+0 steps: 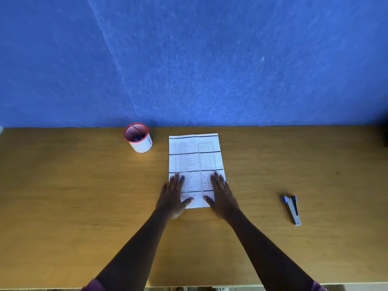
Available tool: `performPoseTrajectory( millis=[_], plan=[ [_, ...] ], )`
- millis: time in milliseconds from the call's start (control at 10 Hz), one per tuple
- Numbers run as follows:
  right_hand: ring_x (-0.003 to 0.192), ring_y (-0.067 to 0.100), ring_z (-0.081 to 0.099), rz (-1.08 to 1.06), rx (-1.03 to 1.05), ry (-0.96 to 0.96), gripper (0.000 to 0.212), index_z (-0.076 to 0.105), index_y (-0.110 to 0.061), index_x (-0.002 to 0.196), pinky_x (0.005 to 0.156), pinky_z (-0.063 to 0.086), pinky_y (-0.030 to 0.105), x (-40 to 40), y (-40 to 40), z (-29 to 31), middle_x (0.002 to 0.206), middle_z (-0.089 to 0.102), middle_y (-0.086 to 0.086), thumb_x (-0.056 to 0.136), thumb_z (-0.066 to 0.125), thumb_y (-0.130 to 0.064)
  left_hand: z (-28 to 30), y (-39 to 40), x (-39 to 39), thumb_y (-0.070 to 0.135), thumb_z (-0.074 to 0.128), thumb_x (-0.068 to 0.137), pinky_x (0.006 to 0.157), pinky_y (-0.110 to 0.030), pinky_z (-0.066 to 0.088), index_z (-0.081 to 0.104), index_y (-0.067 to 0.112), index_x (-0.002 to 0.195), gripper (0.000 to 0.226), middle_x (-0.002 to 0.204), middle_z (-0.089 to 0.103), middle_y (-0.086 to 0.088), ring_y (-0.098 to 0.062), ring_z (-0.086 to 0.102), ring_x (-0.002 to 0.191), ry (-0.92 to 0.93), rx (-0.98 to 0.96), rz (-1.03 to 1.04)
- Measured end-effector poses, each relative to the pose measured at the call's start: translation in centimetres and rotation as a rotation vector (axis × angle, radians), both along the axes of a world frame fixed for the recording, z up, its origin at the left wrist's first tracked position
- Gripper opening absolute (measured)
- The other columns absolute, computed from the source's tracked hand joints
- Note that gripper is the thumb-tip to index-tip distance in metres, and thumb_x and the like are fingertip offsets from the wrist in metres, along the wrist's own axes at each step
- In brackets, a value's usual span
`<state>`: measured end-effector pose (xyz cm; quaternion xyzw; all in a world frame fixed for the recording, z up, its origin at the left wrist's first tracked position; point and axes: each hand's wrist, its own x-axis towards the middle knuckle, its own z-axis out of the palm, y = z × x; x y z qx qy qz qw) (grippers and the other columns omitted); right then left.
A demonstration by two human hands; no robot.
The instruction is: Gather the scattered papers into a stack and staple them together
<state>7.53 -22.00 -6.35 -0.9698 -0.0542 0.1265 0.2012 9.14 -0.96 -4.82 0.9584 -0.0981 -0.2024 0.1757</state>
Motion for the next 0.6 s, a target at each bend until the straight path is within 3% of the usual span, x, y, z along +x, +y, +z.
performPoseTrajectory(
  millis=[200, 500, 600],
  plan=[
    [0.154, 0.029, -0.008, 0.039, -0.087, 0.035, 0.081, -0.005, -0.008, 0.157, 0.121, -0.005, 0.036, -0.2, -0.4, 0.4, 0.165, -0.012, 0.011, 0.102, 0.043, -0.043, -0.4, 1.6, -0.8, 0.063, 0.04, 0.093, 0.122, -0.043, -0.005, -0.01, 0.023, 0.156, 0.09, 0.162, -0.022, -0.001, -0.021, -0.016, 0.151, -0.041, 0.085, -0.052],
    [0.153, 0.031, 0.014, 0.023, -0.192, 0.128, 0.082, 0.014, -0.009, 0.157, 0.122, 0.014, 0.046, 2.0, 0.5, 4.0, 0.167, 0.007, 0.011, 0.095, 0.058, -0.042, 2.7, 0.3, 1.1, 0.068, 0.036, 0.092, 0.117, -0.053, -0.014, -0.005, 0.026, 0.157, 0.088, 0.164, -0.013, -0.004, -0.028, -0.016, 0.151, 0.063, 0.313, -0.097],
    [0.151, 0.032, 0.017, -0.01, -0.164, 0.139, 0.076, 0.019, -0.01, 0.155, 0.122, 0.016, 0.048, 2.7, 0.8, 5.2, 0.166, 0.012, 0.01, 0.096, 0.055, -0.043, 3.8, 0.0, 2.0, 0.07, 0.036, 0.091, 0.116, -0.054, -0.015, -0.002, 0.029, 0.157, 0.087, 0.165, -0.009, -0.002, -0.028, -0.015, 0.151, 0.077, 0.308, -0.108]
  ],
)
